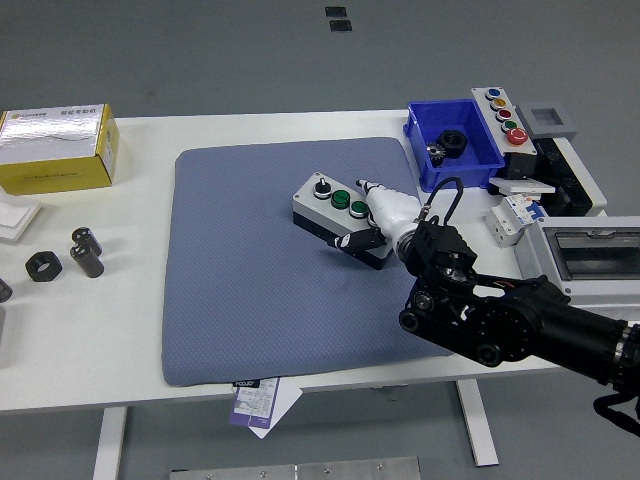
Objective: Pick up the button,place it on the desk,press the button,press the button
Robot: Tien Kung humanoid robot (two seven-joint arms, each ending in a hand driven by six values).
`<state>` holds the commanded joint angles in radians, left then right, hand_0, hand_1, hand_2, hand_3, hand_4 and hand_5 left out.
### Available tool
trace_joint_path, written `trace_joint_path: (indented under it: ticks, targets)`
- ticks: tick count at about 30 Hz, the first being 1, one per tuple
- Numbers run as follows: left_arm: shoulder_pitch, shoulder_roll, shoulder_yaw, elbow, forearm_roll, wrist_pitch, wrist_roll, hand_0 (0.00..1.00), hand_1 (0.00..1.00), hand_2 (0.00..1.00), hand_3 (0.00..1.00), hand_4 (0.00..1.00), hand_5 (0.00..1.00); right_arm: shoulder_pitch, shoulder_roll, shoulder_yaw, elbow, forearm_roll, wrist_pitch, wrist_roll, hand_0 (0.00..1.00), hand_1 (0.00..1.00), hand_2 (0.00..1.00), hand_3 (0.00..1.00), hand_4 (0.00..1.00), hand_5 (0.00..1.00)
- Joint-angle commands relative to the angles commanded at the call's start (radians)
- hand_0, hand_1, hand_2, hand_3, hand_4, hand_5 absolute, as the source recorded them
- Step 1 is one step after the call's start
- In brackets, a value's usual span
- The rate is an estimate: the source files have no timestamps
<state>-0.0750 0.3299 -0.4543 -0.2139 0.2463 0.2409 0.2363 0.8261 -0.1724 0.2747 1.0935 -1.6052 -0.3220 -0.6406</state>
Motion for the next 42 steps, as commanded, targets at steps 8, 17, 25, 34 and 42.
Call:
trace_joint_path:
  ticks: [8,17,25,34,42]
  targets:
    - [-0.003,0.000,0.012,0.001,-0.014,-0.004,-0.007,0.803,0.785,0.754,0.891,0.773,0.249,0.002,0.007,-0.017,-0.005,-0.059,0.010,-0.005,0.290,0.406,0.416,0.498,0.454,0.058]
    - [-0.003,0.002,0.038,0.003,-0.042,-0.012,-0.019,0.802,0.783,0.752,0.889,0.772,0.248,0.000,-0.002,-0.001,0.010,-0.118,-0.006,-0.004,0.287,0.400,0.388,0.433,0.378,0.002]
    - [0.000,0.000,0.045,0.003,-0.054,-0.016,-0.022,0.802,0.783,0.751,0.884,0.771,0.248,-0.010,-0.110,0.067,0.161,-0.059,-0.015,0.120,0.290,0.399,0.377,0.346,0.276,0.002]
    - [-0.005,0.001,0.039,0.004,-0.050,-0.016,-0.021,0.799,0.780,0.744,0.864,0.769,0.247,0.037,-0.262,-0.064,0.328,-0.050,-0.040,0.390,0.323,0.400,0.360,0.326,0.261,0.002]
    - [-0.010,-0.002,0.034,0.004,-0.040,-0.019,-0.018,0.797,0.779,0.742,0.861,0.768,0.247,0.034,-0.263,-0.207,0.291,-0.052,-0.066,0.556,0.478,0.456,0.436,0.381,0.392,0.002]
